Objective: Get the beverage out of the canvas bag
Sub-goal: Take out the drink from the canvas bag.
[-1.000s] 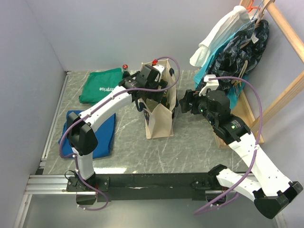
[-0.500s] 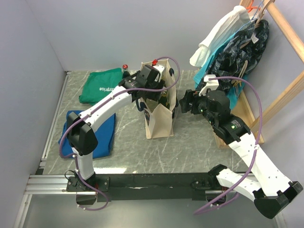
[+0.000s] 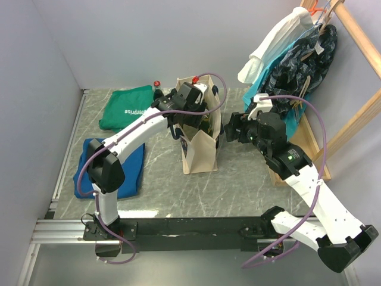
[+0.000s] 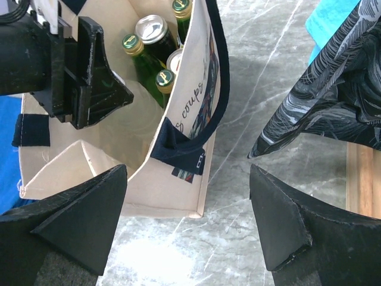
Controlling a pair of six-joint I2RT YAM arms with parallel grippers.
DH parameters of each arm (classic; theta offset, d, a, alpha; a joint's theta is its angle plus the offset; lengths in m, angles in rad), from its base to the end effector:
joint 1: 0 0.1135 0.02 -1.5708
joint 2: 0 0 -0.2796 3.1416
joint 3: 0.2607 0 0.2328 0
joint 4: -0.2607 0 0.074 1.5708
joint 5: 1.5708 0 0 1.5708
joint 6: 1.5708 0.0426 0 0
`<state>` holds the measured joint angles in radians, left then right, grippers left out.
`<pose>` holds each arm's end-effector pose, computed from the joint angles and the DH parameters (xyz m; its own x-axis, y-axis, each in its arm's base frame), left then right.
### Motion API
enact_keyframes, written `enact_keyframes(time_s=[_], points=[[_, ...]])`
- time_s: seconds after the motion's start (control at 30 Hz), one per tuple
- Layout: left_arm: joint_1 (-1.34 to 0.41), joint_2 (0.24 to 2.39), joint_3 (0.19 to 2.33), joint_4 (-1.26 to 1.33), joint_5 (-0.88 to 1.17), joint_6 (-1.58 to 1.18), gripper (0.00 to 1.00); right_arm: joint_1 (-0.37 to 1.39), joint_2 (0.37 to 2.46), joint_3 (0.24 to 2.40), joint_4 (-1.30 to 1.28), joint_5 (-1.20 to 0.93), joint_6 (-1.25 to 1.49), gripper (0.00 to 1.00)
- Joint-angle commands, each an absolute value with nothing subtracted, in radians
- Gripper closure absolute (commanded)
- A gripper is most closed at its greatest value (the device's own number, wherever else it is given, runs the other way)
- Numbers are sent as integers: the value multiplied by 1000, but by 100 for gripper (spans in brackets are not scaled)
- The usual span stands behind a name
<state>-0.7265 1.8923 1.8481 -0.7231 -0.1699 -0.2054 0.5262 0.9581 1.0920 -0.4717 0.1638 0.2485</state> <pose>0.3181 -0.2731 0.3483 -0.6230 0.2847 -0.7286 0.4460 0.8944 -0.0319 0.1622 0.0862 0.3933 -0.3669 0.0675 -0.9278 -0.2809 0.9428 0.1797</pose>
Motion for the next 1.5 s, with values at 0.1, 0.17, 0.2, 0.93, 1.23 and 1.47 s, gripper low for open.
enact_keyframes(time_s=[0.1,0.17,0.2,0.93,1.23,1.47], points=[[-724,1902,1888,-726,-166,-209,42,531,969,1098,-442,164,247,11],[-724,1901,1888,-723,-166,-207,44,529,973,1101,-442,166,249,11],[-724,1901,1890,-721,-166,-207,45,529,973,1100,-440,164,249,11],[-724,1896,1896,-719,-173,-210,99,531,973,1091,-440,170,250,11],[-724,1836,1865,-658,-153,-203,99,531,962,1088,-442,175,255,11],[-724,1812,1890,-646,-146,-196,99,529,953,1075,-434,175,262,11]])
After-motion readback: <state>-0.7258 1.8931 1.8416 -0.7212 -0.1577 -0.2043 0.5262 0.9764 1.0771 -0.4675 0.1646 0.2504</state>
